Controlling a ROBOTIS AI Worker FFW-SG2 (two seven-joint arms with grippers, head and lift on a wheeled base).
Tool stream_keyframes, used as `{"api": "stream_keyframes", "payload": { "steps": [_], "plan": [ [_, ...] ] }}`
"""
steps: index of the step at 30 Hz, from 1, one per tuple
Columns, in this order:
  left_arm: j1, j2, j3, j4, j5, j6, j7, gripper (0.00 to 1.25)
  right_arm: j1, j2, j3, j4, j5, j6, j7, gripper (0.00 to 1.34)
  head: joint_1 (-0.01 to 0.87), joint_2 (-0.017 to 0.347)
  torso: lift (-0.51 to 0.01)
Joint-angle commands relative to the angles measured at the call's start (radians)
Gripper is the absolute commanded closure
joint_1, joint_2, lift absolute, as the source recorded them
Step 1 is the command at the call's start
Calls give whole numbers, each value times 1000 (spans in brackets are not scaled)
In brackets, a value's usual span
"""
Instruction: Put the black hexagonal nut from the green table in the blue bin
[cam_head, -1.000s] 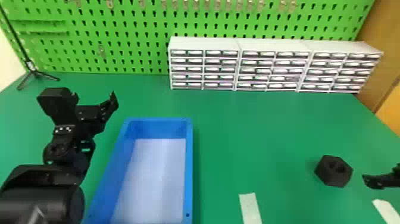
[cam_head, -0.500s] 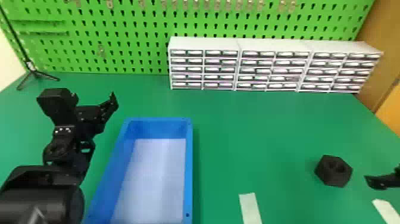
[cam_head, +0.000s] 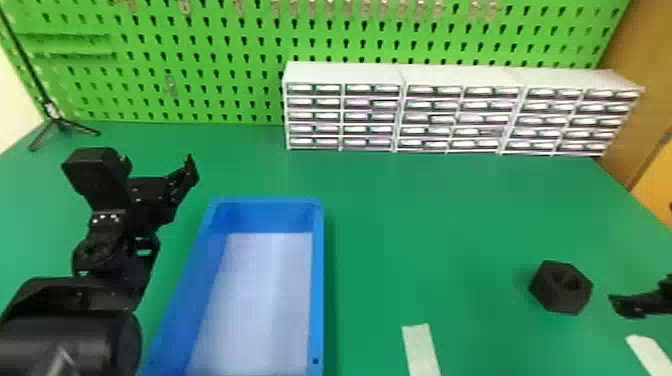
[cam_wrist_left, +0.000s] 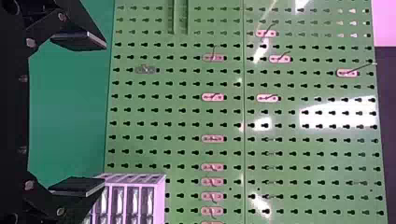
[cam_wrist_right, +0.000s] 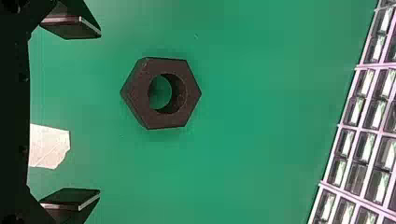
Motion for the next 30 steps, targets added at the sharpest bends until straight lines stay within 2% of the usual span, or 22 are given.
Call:
{"api": "stream_keyframes", "payload": {
  "steps": [1, 18, 23, 30],
  "plan": [
    [0, 0, 0, 0, 0, 0, 0, 239, -2, 2, 2, 1, 1, 0, 0, 102, 686, 28, -96],
    [2, 0, 0, 0, 0, 0, 0, 239, -17, 6, 12, 2, 7, 3, 5, 102, 686, 28, -96],
    [2, 0, 0, 0, 1, 0, 0, 239, -40, 8, 43, 18, 19, 8, 31, 101, 686, 28, -96],
    [2, 0, -3, 0, 1, 0, 0, 239, -100, 37, 118, 36, 87, 5, 71, 101, 686, 28, -96]
  ]
}}
